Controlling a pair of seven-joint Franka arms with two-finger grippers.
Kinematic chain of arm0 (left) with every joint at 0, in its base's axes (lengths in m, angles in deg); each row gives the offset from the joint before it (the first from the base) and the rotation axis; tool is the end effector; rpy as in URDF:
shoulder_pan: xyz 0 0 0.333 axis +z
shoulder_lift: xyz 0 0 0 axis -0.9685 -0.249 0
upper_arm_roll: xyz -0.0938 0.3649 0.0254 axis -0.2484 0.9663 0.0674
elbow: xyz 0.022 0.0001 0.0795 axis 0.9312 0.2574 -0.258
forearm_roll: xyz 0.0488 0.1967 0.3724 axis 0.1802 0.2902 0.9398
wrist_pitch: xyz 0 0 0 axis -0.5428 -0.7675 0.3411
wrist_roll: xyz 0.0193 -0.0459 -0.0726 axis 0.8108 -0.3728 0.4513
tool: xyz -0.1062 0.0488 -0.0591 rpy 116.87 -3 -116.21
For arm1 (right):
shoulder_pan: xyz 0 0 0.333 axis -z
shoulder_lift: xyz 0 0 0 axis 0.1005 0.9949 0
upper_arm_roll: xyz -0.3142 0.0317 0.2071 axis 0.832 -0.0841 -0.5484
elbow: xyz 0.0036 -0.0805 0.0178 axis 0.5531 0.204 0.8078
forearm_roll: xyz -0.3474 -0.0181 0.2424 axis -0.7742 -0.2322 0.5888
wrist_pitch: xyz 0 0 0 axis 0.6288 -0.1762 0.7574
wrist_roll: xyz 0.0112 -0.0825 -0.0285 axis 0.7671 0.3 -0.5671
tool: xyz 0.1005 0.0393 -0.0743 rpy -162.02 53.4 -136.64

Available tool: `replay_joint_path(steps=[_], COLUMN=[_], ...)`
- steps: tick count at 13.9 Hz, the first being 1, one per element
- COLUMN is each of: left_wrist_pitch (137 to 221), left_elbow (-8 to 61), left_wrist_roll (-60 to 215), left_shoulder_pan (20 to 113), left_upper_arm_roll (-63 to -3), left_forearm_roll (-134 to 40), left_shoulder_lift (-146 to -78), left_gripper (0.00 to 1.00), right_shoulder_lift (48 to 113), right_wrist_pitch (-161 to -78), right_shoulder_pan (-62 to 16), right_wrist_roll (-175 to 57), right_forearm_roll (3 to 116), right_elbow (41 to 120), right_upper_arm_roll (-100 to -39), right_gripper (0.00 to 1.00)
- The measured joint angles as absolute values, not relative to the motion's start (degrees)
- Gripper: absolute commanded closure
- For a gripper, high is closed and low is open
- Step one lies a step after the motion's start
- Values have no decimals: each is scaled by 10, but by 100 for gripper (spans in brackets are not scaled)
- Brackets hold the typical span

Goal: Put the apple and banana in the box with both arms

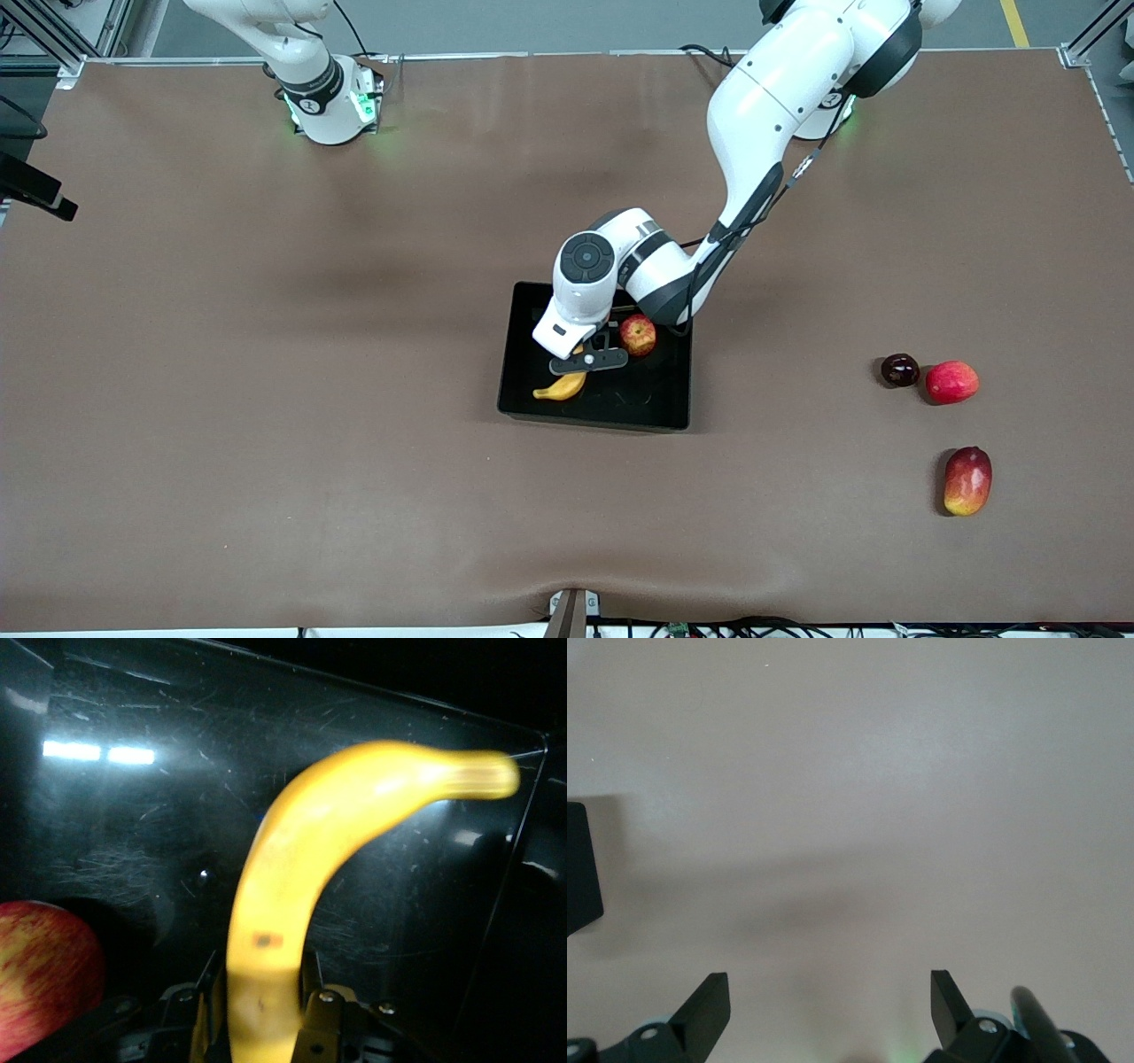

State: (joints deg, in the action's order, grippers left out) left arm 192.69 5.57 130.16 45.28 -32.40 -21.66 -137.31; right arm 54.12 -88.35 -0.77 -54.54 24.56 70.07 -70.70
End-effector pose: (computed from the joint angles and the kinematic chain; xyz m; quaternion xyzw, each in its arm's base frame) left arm 0.5971 -0.5539 0.1970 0.9971 0.0702 0.0119 0.0278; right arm 0.5515 -0.0868 0.6909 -0.9969 0.0745 0.0144 0.0206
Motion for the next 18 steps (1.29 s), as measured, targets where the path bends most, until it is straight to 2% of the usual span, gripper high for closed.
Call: replay_joint_path(steps=[2,4,11,18], left_wrist_pitch=[1924,1880,1678,1573], left_elbow=[43,27,18,26], left_wrist_roll=[1302,1300,1231,1030], left_shoulder_pan=[453,462,589,734], left_upper_arm_roll=[-314,-305,-298,-299], left_forearm_roll=[-216,-216,-216,-243], left_shoulder_lift=[-1368,-1338,-1132,-1020], left_gripper=[0,0,0,0], right_shoulder_lift=[541,541,541,542], right_wrist_pitch=[-883,-883,-884,-884], right_shoulder_pan=[-7,-7,-7,-7], right_wrist_roll=[-545,-545,-545,-545], right_forearm_roll=[246,246,246,246], right_elbow=[701,701,701,701], right_upper_arm_roll=[-707,-707,-707,-707], right_gripper=[0,0,0,0])
